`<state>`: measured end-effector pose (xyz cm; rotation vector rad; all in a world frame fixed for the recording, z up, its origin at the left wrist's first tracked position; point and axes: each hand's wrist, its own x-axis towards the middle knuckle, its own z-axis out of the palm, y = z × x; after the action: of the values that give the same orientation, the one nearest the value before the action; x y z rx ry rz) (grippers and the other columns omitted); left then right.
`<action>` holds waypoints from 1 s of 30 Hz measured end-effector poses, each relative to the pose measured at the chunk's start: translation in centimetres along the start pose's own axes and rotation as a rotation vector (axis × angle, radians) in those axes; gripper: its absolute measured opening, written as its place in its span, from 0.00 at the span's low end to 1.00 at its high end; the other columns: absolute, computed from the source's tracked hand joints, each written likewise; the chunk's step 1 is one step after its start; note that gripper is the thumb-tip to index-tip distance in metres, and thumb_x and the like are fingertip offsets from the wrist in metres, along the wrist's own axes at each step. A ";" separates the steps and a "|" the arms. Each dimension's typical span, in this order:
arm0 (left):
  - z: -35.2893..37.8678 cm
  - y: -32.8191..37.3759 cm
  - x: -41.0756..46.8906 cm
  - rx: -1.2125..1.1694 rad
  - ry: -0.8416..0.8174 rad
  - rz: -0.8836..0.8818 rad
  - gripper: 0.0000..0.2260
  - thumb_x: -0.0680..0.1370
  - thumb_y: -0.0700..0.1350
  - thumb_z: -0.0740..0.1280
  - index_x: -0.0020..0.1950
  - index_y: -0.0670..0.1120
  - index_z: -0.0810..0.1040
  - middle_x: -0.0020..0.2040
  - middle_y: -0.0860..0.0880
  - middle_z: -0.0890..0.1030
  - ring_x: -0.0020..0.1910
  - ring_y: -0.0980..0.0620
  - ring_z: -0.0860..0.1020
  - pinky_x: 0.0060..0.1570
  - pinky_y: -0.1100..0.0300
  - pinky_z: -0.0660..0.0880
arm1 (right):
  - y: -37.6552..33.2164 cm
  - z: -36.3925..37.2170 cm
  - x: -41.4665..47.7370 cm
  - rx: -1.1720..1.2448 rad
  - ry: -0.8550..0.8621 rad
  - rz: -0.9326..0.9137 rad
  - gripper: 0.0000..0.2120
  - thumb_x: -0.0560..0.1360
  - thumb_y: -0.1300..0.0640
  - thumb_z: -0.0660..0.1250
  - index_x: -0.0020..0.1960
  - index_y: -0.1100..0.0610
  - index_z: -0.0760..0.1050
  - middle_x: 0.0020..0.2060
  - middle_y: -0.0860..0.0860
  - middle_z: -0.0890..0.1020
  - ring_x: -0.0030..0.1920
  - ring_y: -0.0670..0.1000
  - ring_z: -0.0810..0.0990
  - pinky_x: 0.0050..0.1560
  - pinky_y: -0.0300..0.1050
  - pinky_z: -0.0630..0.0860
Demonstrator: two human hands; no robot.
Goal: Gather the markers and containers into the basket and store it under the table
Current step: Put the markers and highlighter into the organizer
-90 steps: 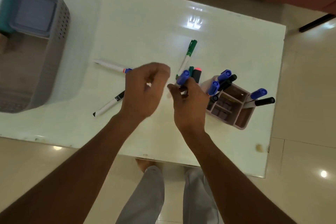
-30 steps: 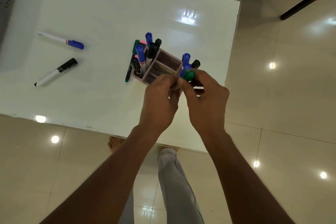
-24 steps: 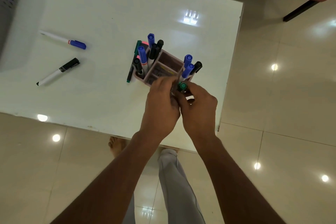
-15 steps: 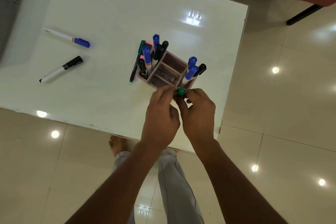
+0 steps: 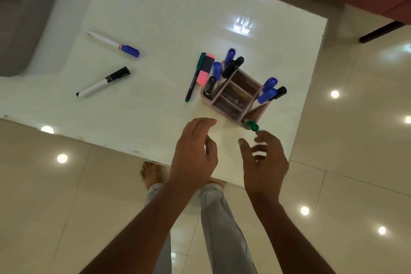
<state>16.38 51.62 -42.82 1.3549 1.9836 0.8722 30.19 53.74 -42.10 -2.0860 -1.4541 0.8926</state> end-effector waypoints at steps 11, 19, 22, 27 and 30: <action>-11.0 -9.7 4.0 0.048 0.254 0.010 0.08 0.76 0.34 0.64 0.53 0.38 0.79 0.49 0.44 0.81 0.49 0.46 0.80 0.49 0.54 0.77 | -12.1 13.3 -5.7 0.173 -0.108 -0.105 0.10 0.73 0.57 0.72 0.37 0.57 0.72 0.27 0.49 0.75 0.28 0.48 0.73 0.31 0.36 0.70; -17.9 -16.4 14.5 0.248 0.192 0.057 0.12 0.76 0.36 0.61 0.56 0.42 0.80 0.53 0.44 0.81 0.52 0.46 0.78 0.53 0.56 0.74 | -20.4 26.5 -3.1 0.168 -0.282 0.336 0.16 0.73 0.46 0.72 0.36 0.58 0.76 0.30 0.50 0.78 0.31 0.49 0.77 0.34 0.43 0.73; -18.7 -17.2 18.4 0.328 0.015 0.129 0.12 0.78 0.38 0.63 0.60 0.44 0.78 0.58 0.45 0.79 0.59 0.46 0.75 0.59 0.60 0.68 | -21.0 28.3 -2.3 0.134 -0.281 0.431 0.17 0.72 0.44 0.71 0.45 0.58 0.76 0.38 0.50 0.79 0.42 0.52 0.81 0.44 0.46 0.78; -17.5 -17.6 21.7 0.561 -0.279 0.248 0.16 0.78 0.40 0.66 0.66 0.45 0.76 0.63 0.44 0.77 0.64 0.41 0.69 0.60 0.48 0.69 | -20.3 28.4 -1.9 0.072 -0.265 0.359 0.12 0.74 0.49 0.68 0.44 0.58 0.75 0.39 0.50 0.80 0.39 0.50 0.78 0.36 0.39 0.70; -16.9 -17.7 22.1 0.667 -0.271 0.251 0.14 0.78 0.41 0.66 0.63 0.47 0.78 0.59 0.44 0.79 0.59 0.40 0.71 0.54 0.47 0.68 | -19.3 27.6 -2.2 0.076 -0.242 0.333 0.13 0.74 0.49 0.66 0.40 0.59 0.77 0.33 0.50 0.79 0.35 0.49 0.78 0.29 0.38 0.64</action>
<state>-13.48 64.46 -48.29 1.9966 1.9866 0.0845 -2.81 58.22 -47.63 -2.2627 -1.1756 1.3461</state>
